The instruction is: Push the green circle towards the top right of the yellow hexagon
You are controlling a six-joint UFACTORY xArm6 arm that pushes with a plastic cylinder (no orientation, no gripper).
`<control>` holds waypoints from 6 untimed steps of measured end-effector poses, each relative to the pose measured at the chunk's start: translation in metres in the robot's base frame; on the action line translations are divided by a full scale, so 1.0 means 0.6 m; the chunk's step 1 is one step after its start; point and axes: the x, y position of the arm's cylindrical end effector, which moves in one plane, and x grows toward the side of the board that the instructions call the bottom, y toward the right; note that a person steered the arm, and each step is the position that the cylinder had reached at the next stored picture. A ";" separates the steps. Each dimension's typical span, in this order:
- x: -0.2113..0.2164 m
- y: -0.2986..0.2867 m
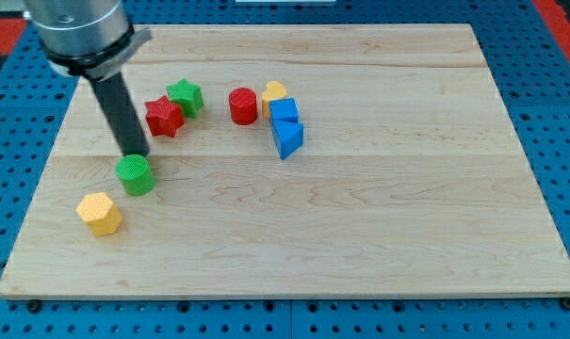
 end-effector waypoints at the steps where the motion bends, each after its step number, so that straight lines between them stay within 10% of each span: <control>1: 0.001 -0.091; 6: 0.081 0.008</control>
